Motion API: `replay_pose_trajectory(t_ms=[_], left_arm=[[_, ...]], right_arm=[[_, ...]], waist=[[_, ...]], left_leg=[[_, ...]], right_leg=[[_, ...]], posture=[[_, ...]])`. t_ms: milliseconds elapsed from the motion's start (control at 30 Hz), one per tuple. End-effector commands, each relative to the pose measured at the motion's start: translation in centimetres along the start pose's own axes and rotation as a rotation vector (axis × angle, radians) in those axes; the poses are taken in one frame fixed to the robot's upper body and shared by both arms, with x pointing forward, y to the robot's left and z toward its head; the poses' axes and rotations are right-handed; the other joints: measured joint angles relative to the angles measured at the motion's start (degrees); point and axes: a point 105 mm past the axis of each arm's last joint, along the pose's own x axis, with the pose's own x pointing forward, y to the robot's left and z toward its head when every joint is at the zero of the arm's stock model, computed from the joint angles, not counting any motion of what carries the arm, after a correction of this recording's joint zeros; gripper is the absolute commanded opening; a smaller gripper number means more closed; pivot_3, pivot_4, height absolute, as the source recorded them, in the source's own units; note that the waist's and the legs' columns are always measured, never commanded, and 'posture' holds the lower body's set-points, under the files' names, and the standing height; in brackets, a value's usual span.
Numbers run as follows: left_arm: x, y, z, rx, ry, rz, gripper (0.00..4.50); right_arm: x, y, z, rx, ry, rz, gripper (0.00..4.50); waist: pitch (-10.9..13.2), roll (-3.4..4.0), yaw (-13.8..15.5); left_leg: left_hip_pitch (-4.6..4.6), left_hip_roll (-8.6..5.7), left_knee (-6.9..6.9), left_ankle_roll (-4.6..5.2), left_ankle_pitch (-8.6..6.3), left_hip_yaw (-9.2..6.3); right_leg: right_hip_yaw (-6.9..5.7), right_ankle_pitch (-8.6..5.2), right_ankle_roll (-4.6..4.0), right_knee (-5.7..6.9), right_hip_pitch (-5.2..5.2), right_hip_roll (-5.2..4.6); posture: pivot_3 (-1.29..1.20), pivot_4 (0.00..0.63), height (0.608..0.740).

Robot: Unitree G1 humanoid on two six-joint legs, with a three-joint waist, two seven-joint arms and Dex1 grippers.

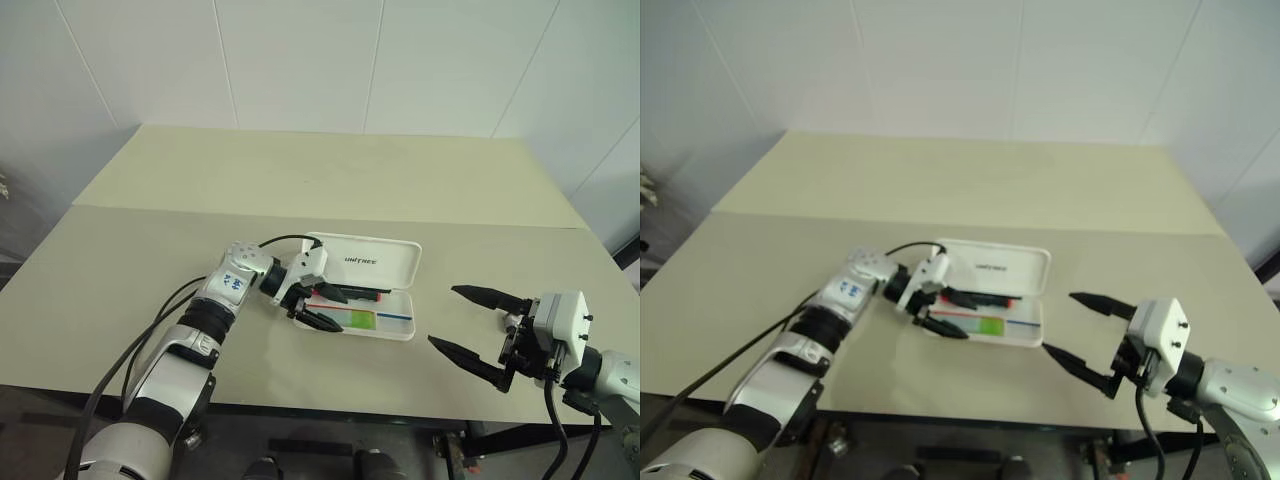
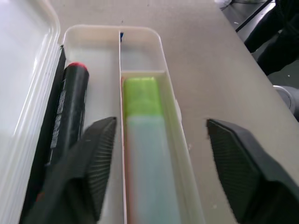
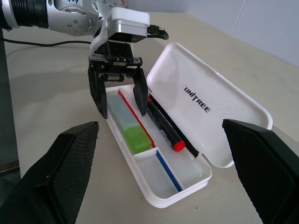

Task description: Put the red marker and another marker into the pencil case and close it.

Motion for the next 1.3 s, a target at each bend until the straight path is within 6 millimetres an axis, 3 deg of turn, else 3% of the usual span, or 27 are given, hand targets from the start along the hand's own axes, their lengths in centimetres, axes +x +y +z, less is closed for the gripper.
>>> replay_pose_trajectory(t_ms=[33, 267, 400, 733, 867, 1033, 1300], left_arm=[[-0.2, 0.4, 1.7, 0.049, -0.031, 0.007, 4.38], [-0.4, -0.3, 2.9, 0.059, -0.101, -0.047, 4.45], [-1.3, -1.1, 4.2, 0.074, -0.196, -0.070, 4.45], [-6.1, -3.1, 5.8, 0.174, -0.324, 0.043, 4.45], [-9.4, -3.6, 5.0, 0.128, -0.315, 0.143, 4.45], [-13.0, -4.1, 3.7, 0.110, -0.268, 0.285, 4.45], [-14.5, -4.8, 3.0, 0.100, -0.241, 0.379, 4.45]], right_arm=[[-0.2, -0.2, 1.3, -0.050, -0.035, -0.013, 4.50], [0.1, -0.5, 1.1, -0.043, -0.041, -0.024, 4.50], [-1.0, -1.8, 0.2, -0.003, -0.021, -0.101, 4.50], [-4.9, -4.7, -3.6, 0.063, 0.155, -0.232, 4.50], [-6.3, -6.1, -5.6, 0.109, 0.231, -0.262, 4.50], [-6.4, -8.0, -7.3, 0.167, 0.260, -0.370, 4.50], [-4.9, -8.6, -9.2, 0.255, 0.243, -0.464, 4.50]], waist=[[0.00, 0.00, -0.01], [0.00, 0.00, 0.04], [0.00, 0.00, 0.05], [0.01, 0.03, -0.05], [0.01, 0.04, -0.21], [0.01, 0.05, -0.46], [0.03, 0.08, -0.10]], left_leg=[[0.00, 0.00, 0.00, 0.00, 0.00, 0.00], [0.00, 0.00, 0.01, 0.00, 0.00, 0.00], [-0.01, 0.00, 0.00, 0.00, 0.00, 0.00], [0.03, 0.03, 0.02, 0.01, 0.02, 0.00], [0.10, 0.02, 0.02, 0.03, 0.04, 0.01], [0.14, 0.03, 0.02, 0.03, 0.05, 0.03], [0.12, 0.03, -0.02, 0.02, 0.06, 0.03]], right_leg=[[0.00, 0.01, 0.01, 0.01, -0.01, 0.00], [0.00, 0.04, 0.07, 0.01, 0.00, 0.00], [0.00, 0.03, 0.06, 0.01, 0.00, -0.01], [0.02, 0.03, 0.04, 0.10, 0.00, 0.00], [0.04, -0.02, -0.10, 0.11, 0.04, 0.00], [0.07, -0.06, -0.23, 0.12, 0.04, 0.00], [0.06, -0.02, -0.16, 0.11, 0.03, -0.01]], posture=[[0.00, 0.150, 0.740], [0.00, 0.150, 0.740], [0.00, 0.150, 0.740], [0.00, 0.150, 0.740], [0.00, 0.150, 0.740], [0.00, 0.150, 0.740], [0.00, 0.150, 0.740]])
